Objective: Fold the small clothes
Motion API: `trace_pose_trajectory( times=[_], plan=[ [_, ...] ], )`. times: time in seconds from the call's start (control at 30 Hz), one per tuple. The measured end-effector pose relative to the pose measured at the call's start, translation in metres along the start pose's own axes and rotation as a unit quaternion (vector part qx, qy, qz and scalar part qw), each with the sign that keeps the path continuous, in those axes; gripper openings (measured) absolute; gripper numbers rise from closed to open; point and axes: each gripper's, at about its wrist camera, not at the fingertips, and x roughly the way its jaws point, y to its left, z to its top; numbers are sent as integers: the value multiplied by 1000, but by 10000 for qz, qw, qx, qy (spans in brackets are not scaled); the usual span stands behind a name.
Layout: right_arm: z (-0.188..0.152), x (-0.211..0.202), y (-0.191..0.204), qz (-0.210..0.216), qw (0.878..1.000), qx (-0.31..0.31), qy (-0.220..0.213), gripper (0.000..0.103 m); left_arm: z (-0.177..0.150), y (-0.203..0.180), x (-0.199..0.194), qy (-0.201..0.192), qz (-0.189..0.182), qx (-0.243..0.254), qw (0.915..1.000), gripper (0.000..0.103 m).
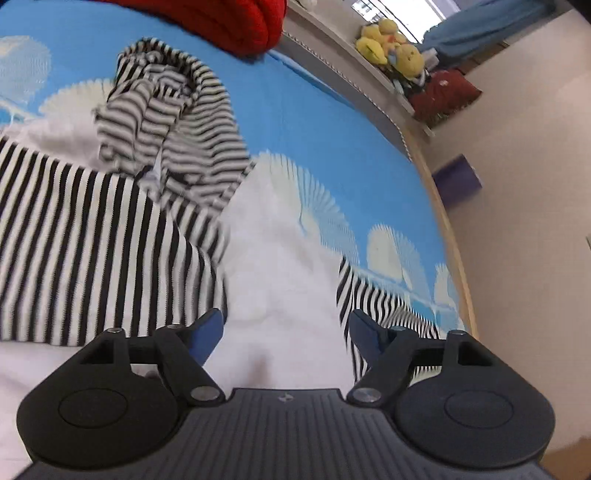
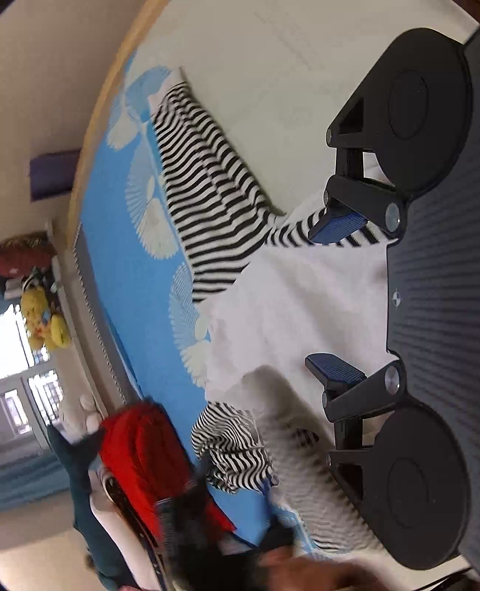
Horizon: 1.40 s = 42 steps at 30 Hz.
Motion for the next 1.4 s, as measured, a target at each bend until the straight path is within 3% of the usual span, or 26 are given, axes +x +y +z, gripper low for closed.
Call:
trace_pose_trajectory(
  times=[0.1,0.17,0.23,0.3,0.33,0.43,0.53,0.67,0.8,0.83,0.9,0.93,0.97,1.1,1.17,1.27,1.33,1.4],
  plan=[
    [1,-3,-10,86,9999,109,57,68,-3,46,-42,-406,378,-75,9984,93],
    [2,-4,-15,129,9997,180,72,68,-8,84,-76,-705,1204,-65,9902,101],
    [2,-4,-18,181,9993,298,127,68,-20,117,-103,-825,2351,115,9684,102],
    [2,-1,-18,286,9983,453,216,68,-34,142,-117,-833,2905,219,9530,102],
    [2,0,-17,350,9977,526,255,68,-39,154,-122,-811,3017,156,9498,102],
    [3,8,-7,605,9958,608,325,68,-48,191,-126,-845,2904,-460,9521,102],
    [6,17,11,912,9948,343,282,68,-43,217,-119,-732,2472,-986,9612,102],
    [14,38,33,1000,9943,-162,329,68,-23,227,-110,-574,2314,-944,9666,102],
    [46,88,59,937,9932,-270,632,68,-17,216,-92,-410,2074,-737,9746,102],
    [53,102,66,880,9935,-271,675,68,-16,215,-86,-317,2166,-633,9737,102],
    [66,136,78,717,9944,-225,749,67,-15,212,-71,-155,2688,-331,9625,102],
    [68,151,83,643,9943,-225,820,58,-15,214,-65,-44,2927,-239,9559,102],
    [69,167,89,609,9933,-315,933,48,-16,217,-62,45,2983,-254,9541,102],
    [55,212,108,323,9893,-647,1264,46,-16,222,-62,17,2981,-373,9538,102],
    [46,217,114,241,9882,-858,1242,5,-16,223,-59,31,3022,-322,9527,102],
    [40,196,126,347,9835,-1449,1023,5,-16,222,-59,29,3104,-225,9503,102],
    [48,174,120,659,9848,-1326,912,5,-17,221,-60,14,3226,-170,9464,103],
    [59,162,106,543,9882,-1102,920,4,-18,221,-60,-2,3301,-173,9438,103]
  ],
)
